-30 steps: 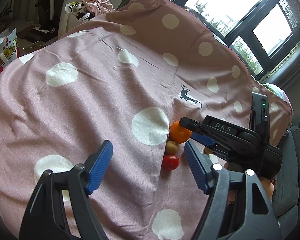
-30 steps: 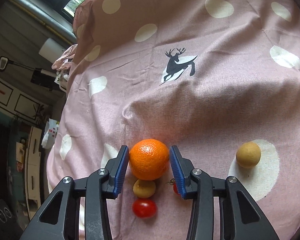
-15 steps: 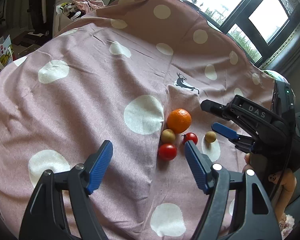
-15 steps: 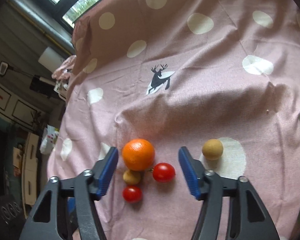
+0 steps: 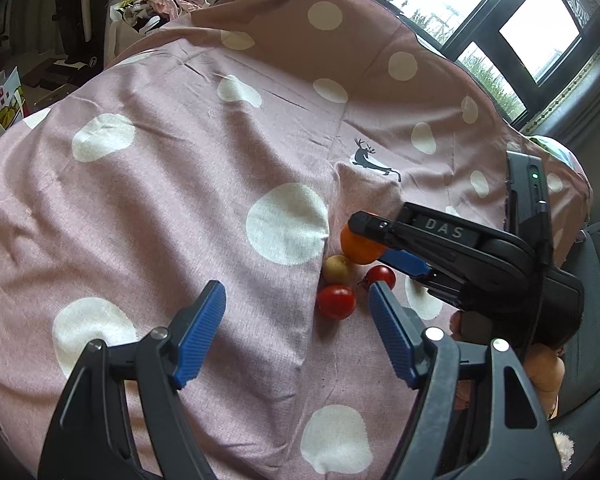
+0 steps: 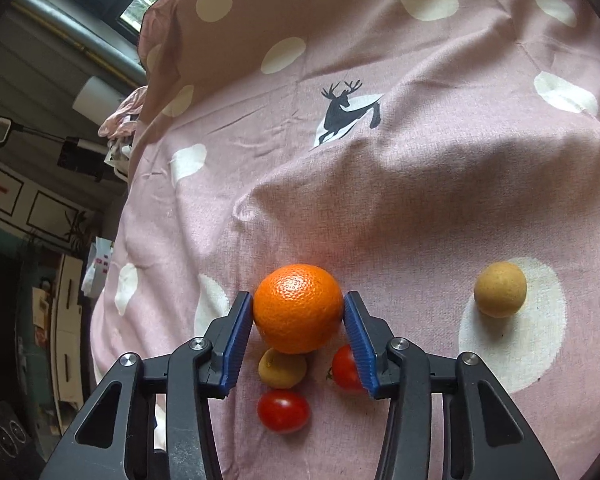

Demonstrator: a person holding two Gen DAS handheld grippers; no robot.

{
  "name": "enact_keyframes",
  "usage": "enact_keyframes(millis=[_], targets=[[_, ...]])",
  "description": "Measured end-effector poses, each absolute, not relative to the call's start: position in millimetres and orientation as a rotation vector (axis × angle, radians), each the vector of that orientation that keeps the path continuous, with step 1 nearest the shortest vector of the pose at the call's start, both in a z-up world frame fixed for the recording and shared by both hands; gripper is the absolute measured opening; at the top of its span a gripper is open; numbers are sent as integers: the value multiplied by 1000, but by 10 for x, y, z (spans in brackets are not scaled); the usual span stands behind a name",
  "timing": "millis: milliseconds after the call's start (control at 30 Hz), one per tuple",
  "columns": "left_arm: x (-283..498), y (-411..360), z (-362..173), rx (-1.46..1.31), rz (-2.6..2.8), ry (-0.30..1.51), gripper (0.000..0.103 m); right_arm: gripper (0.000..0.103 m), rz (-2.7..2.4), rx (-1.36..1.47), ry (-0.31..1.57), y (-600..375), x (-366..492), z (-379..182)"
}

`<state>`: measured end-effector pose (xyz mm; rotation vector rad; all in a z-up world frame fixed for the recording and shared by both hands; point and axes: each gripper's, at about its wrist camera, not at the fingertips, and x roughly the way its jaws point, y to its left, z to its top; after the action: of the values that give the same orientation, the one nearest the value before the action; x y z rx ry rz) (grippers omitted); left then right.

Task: Organize fruits
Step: 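Close the right tool around the orange, then lift the orange with the right tool and carry it over the bowl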

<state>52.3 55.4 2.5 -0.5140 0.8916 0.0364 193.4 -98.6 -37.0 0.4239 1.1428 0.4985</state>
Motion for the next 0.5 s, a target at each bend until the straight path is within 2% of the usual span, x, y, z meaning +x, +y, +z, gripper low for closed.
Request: enact_keyframes(millis=[267,500], targets=[[502,283,41,-468,-44,893,73,48,521,375,1044,-1533,1439,-24],[512,-139,-70,-392,-156,952,73,48,467,406,1088,-2084,1079,-315]])
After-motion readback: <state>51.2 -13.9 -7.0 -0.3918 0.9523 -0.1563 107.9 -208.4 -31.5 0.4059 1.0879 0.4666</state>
